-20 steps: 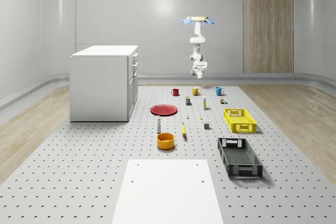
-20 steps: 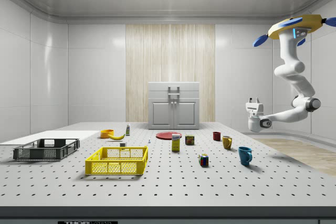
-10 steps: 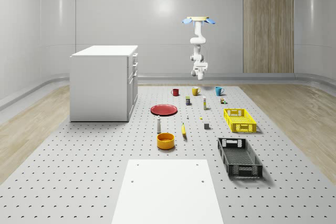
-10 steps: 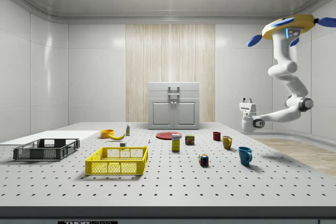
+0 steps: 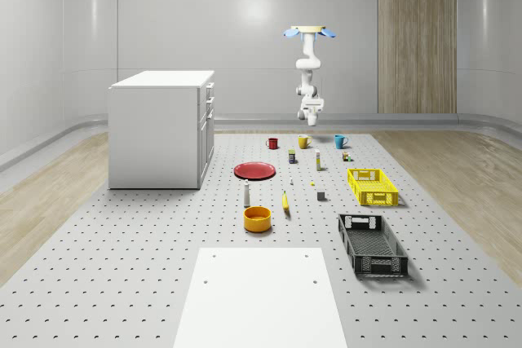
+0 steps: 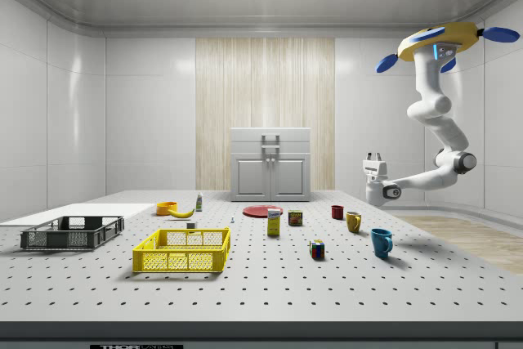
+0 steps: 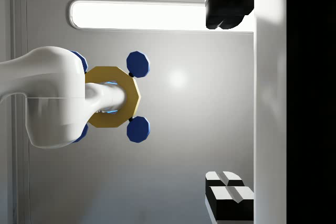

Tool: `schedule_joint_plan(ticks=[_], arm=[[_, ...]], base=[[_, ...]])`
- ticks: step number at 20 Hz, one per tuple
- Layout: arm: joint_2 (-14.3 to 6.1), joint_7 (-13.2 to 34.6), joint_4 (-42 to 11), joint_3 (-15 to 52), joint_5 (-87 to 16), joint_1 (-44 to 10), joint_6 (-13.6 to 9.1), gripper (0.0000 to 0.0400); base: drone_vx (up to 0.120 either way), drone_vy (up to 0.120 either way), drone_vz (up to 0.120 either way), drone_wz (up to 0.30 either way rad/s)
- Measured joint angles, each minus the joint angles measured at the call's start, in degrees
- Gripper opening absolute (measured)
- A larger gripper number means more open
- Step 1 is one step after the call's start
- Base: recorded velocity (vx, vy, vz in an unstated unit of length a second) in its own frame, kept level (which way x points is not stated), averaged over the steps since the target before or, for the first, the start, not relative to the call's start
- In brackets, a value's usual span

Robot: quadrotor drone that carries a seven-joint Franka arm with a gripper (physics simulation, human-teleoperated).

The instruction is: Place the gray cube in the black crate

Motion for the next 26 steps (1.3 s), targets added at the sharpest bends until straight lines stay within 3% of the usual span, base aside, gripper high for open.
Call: schedule_joint_plan(ticks=[17,22,26], arm=[[-0.64,1.06,-1.00,5.76,-8.09,-1.79,0.83,0.0400],[-1.26,2.63,-3.18,13.50,-19.10,-4.24,1.35,0.0400],[-2.65,5.51,-9.13,24.71,-35.78,-8.15,2.20,0.0400]], base=[[0.120,0.000,0.000,0.000],[0.120,0.000,0.000,0.000],[0.120,0.000,0.000,0.000]])
